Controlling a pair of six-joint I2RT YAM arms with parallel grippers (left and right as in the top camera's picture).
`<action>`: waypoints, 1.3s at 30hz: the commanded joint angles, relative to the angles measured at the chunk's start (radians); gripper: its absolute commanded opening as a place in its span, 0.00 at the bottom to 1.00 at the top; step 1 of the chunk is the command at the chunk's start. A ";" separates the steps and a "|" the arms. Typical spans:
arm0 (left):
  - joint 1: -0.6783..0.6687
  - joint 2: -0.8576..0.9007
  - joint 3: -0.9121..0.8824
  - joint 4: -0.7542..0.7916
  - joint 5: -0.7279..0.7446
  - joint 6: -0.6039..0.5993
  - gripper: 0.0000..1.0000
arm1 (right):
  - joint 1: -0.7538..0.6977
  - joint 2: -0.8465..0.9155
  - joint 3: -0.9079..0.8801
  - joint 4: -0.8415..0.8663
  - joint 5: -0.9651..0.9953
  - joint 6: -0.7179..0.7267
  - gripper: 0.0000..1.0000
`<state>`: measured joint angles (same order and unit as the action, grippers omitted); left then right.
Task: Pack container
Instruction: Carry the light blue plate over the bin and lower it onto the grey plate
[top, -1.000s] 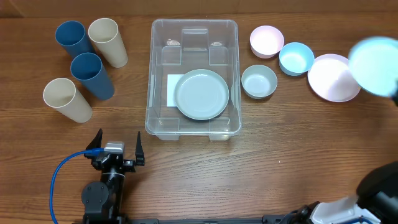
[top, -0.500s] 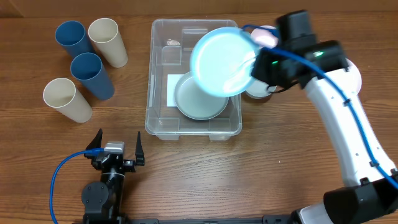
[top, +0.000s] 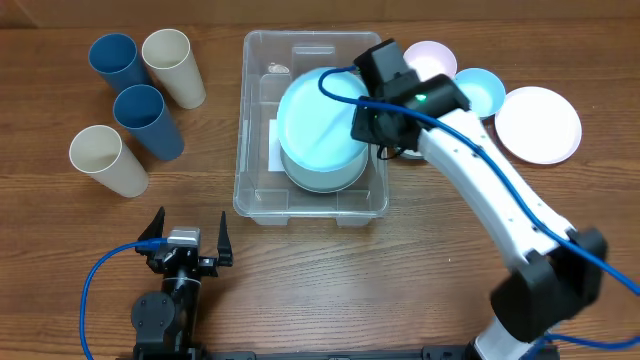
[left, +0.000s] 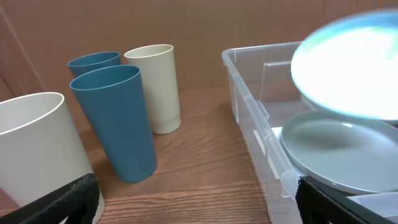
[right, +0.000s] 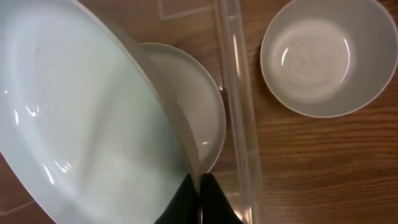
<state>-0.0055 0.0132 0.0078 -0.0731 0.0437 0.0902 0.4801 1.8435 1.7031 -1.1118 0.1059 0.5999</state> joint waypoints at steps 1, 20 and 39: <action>0.006 -0.009 -0.003 -0.001 -0.003 0.026 1.00 | 0.000 0.036 -0.001 0.014 0.017 0.010 0.04; 0.006 -0.009 -0.003 -0.001 -0.003 0.026 1.00 | 0.005 0.108 -0.001 0.042 0.007 -0.332 0.31; 0.006 -0.009 -0.003 -0.001 -0.003 0.026 1.00 | 0.103 0.249 -0.001 0.245 -0.105 -0.496 0.42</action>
<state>-0.0055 0.0132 0.0078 -0.0727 0.0433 0.0902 0.5632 2.0857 1.6955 -0.8932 0.0299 0.1070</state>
